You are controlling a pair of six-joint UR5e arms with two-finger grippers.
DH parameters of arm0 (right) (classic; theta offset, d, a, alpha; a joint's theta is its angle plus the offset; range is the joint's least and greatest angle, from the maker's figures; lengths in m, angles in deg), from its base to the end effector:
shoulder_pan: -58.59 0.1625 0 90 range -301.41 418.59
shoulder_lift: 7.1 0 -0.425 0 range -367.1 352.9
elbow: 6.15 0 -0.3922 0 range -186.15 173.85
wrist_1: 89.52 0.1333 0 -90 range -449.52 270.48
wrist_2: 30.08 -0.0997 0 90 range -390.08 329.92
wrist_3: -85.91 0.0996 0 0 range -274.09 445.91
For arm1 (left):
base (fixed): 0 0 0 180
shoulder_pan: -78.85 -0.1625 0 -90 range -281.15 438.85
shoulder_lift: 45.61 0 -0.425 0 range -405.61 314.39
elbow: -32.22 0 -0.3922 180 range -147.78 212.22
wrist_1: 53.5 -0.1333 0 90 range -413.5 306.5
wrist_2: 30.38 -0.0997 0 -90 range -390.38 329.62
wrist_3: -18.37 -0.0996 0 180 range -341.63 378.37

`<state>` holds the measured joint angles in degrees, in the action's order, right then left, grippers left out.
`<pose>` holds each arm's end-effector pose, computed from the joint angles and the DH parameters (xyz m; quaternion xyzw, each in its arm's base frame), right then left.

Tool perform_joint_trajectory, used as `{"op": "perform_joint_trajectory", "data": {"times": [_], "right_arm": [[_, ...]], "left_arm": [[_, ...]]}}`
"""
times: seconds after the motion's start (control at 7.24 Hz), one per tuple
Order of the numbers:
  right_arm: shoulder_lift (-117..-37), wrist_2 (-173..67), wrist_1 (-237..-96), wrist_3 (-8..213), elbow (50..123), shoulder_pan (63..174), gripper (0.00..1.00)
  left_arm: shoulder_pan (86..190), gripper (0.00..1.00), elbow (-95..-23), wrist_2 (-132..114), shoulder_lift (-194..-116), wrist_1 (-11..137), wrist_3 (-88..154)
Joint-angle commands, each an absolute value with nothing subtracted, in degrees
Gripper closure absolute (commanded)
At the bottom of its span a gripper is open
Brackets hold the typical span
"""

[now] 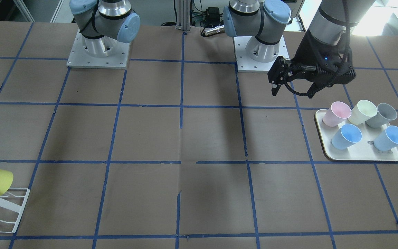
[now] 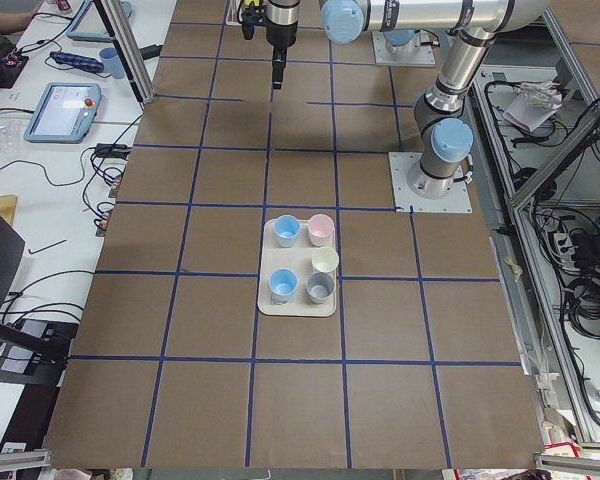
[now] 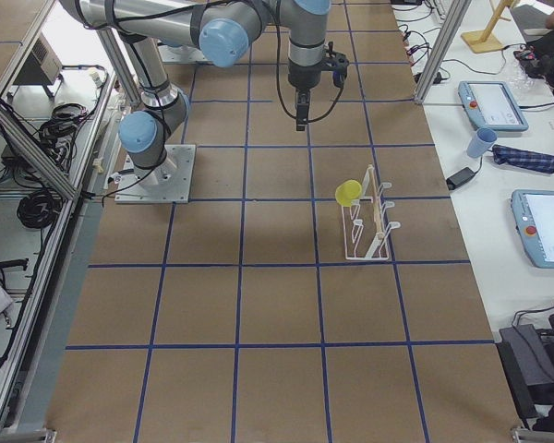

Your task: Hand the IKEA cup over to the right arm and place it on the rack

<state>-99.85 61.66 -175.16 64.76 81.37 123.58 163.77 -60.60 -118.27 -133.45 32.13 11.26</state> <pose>-0.0812 -0.4823 0.5247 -0.0338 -0.9993 0.0010 0.0169 -0.0937 -0.4923 0.4898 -0.0183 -0.9991 0.0341 0.0149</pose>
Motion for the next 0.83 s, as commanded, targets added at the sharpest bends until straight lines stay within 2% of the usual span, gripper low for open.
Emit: {"op": "perform_joint_trajectory", "data": {"times": [0.0, 0.55, 0.69], "right_arm": [[-99.47, 60.28, -174.08, 66.48, 80.43, 126.42, 0.00], [-92.28, 59.74, -172.76, 83.82, 71.65, 145.54, 0.00], [-91.22, 59.74, -172.84, 85.28, 71.63, 149.69, 0.00]], "left_arm": [[163.75, 0.00, -59.63, -118.28, -134.64, 33.24, 11.25], [163.66, 0.00, -59.01, -117.84, -135.26, 33.07, 11.33], [163.57, 0.00, -58.14, -118.18, -135.52, 33.42, 11.68]]}}
